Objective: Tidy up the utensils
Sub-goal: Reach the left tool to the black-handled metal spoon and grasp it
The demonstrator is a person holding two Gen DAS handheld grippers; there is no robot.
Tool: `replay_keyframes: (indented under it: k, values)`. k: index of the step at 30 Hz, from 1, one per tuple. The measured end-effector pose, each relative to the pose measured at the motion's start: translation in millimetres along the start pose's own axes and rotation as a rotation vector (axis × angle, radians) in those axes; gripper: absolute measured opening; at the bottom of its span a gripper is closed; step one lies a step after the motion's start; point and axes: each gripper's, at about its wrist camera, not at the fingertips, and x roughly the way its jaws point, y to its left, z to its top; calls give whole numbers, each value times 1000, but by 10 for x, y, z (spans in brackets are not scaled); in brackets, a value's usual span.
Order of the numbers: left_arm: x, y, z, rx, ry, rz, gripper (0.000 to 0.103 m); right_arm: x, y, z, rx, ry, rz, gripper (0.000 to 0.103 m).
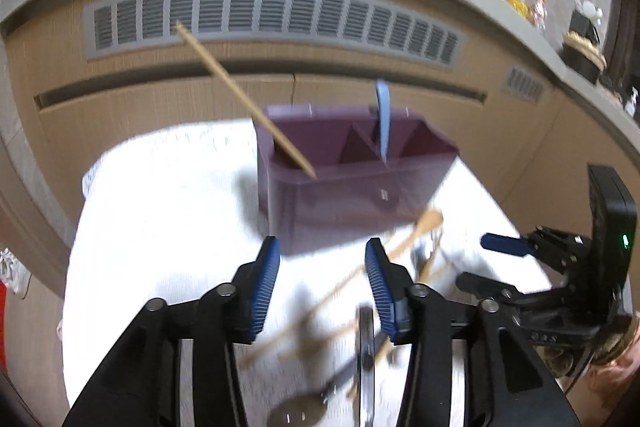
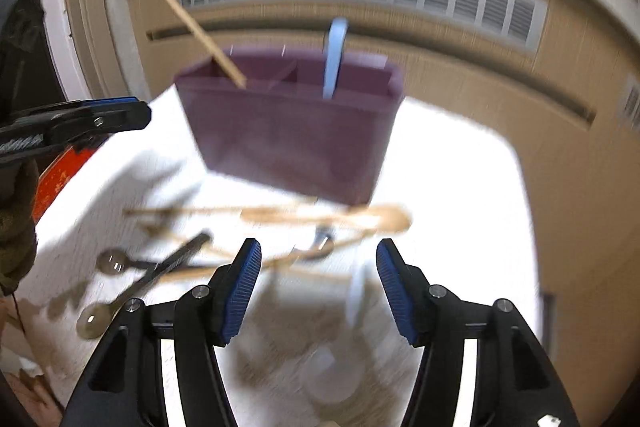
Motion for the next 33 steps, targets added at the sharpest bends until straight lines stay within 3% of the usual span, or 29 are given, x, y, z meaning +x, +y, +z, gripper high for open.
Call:
replay_keyframes:
  k: [9, 17, 22, 24, 27, 29, 33]
  values:
    - [-86, 23, -571, -15, 111, 24, 58, 205, 368, -130, 82, 83, 91, 57]
    - [-105, -21, -644, -29, 125, -7, 59, 385, 442, -139, 104, 131, 60, 57]
    - [-67, -110, -659, -11, 143, -31, 61, 212, 309, -285, 73, 142, 20, 57]
    - [-42, -161, -672, 6, 154, -50, 61, 154, 222, -368, 68, 147, -19, 51]
    - [4, -263, -696, 32, 174, -92, 55, 57, 114, -463, 58, 143, -59, 43]
    - [45, -325, -709, 45, 199, -106, 42, 7, 64, -505, 60, 138, -77, 43]
    - [102, -368, -770, 55, 244, -88, 39, -68, -9, -585, 84, 123, -57, 43]
